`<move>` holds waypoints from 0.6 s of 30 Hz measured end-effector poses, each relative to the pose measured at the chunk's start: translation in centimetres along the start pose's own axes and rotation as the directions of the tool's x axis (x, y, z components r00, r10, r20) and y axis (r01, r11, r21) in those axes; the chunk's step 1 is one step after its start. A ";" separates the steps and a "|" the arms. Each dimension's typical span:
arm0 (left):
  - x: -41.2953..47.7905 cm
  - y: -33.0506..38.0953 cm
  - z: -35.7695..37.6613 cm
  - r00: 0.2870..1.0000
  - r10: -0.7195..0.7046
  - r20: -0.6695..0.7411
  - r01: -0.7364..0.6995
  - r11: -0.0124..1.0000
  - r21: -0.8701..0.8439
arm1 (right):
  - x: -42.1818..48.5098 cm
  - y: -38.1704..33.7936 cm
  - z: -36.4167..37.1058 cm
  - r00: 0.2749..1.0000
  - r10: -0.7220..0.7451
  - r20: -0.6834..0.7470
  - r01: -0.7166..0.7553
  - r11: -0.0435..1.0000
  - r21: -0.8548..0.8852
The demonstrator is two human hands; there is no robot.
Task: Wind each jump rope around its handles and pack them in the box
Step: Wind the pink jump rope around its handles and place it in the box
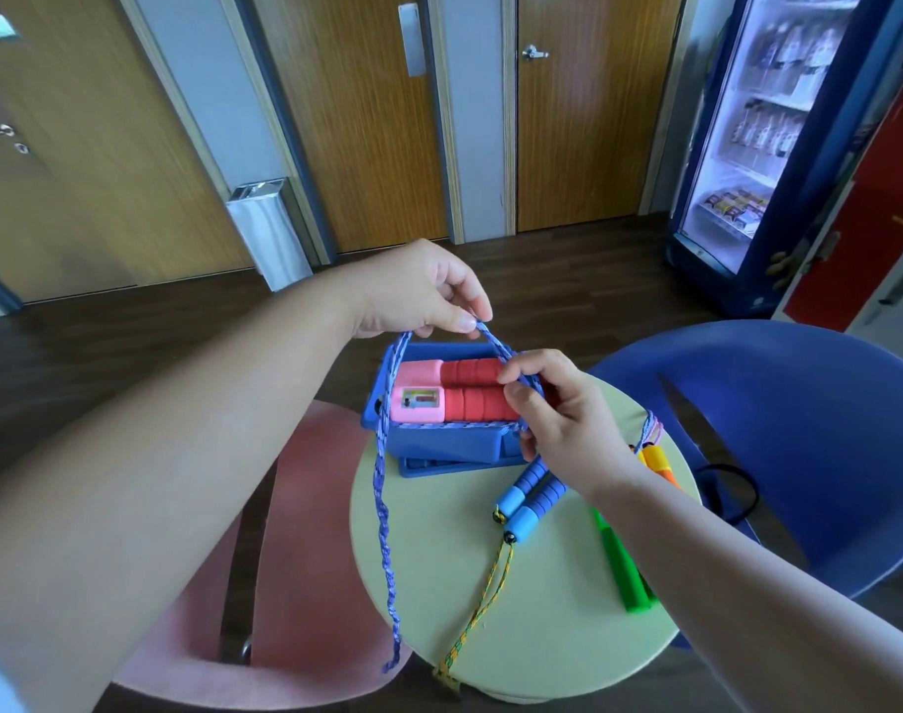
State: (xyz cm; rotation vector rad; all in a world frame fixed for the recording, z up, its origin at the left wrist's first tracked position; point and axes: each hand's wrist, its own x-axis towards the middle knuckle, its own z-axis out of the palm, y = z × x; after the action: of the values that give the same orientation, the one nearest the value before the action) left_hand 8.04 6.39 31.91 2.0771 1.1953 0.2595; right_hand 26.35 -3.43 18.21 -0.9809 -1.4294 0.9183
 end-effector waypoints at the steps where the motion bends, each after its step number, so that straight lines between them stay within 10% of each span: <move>1: 0.2 0.0 0.0 1.000 0.013 -0.007 -0.013 0.999 0.039 | 0.1 0.1 -0.1 1.000 0.006 -0.003 -0.006 1.000 -0.001; 7: 1.1 -0.9 -1.0 0.999 -0.013 -0.051 0.023 0.979 0.204 | 0.4 1.0 -1.0 0.999 0.049 -0.007 -0.049 0.996 -0.068; 18: 1.9 -8.5 1.6 0.980 -0.080 -0.181 -0.012 0.887 -0.462 | -0.1 -1.5 -2.1 0.989 0.148 -0.001 -0.142 0.951 0.275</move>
State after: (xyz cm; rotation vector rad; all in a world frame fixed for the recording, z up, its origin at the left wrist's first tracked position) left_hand 4.16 9.84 24.76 1.6377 1.1470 0.6777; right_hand 28.36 -4.01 19.78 -0.8904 -1.1840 1.1763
